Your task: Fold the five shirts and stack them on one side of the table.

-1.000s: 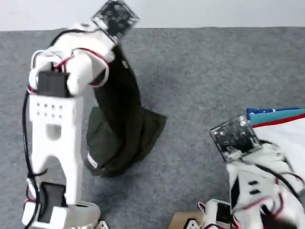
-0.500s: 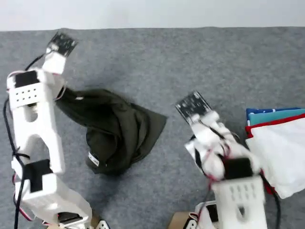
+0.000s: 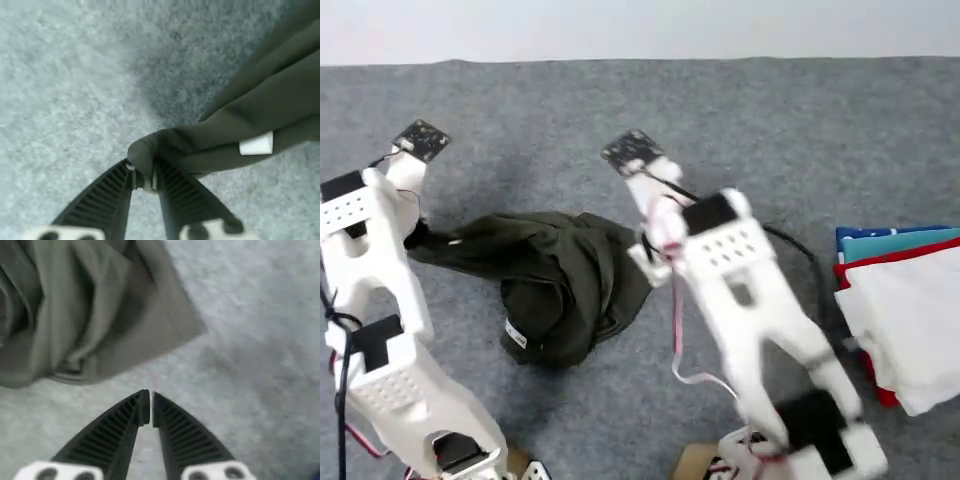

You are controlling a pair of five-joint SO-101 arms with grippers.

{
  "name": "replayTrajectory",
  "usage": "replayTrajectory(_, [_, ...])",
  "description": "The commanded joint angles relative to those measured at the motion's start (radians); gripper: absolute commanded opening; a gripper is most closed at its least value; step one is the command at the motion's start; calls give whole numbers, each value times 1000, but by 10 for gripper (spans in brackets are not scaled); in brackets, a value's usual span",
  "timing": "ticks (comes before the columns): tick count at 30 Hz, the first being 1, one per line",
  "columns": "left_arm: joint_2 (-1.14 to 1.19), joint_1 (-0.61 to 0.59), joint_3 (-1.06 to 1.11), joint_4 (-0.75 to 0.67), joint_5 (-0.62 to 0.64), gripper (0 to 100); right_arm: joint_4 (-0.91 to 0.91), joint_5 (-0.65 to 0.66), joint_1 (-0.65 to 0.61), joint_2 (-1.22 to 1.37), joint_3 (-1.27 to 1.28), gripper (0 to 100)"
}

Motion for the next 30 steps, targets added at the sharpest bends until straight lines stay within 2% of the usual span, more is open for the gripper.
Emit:
replayTrajectory(1, [2,-9,-4,15,-6,3,74,-91,-54,150,-238,173])
replayTrajectory(3, [6,-9,-4,15,-6,3,99,-133,-76,237,-331,219])
replayTrajectory(13, [8,-8,-4,9,-5,3,125,-152,-183,585,-684,217])
replayTrajectory(24, [0,-8,-5,9,-5,3,120,-140,-142,792,-767,72])
replayTrajectory(26, [0,-5,-7,9,-5,3,127,-101,-134,783,-770,9])
replayTrajectory(30, [-3,0,-12,9,-3,3,160,-8,-119,719,-770,9])
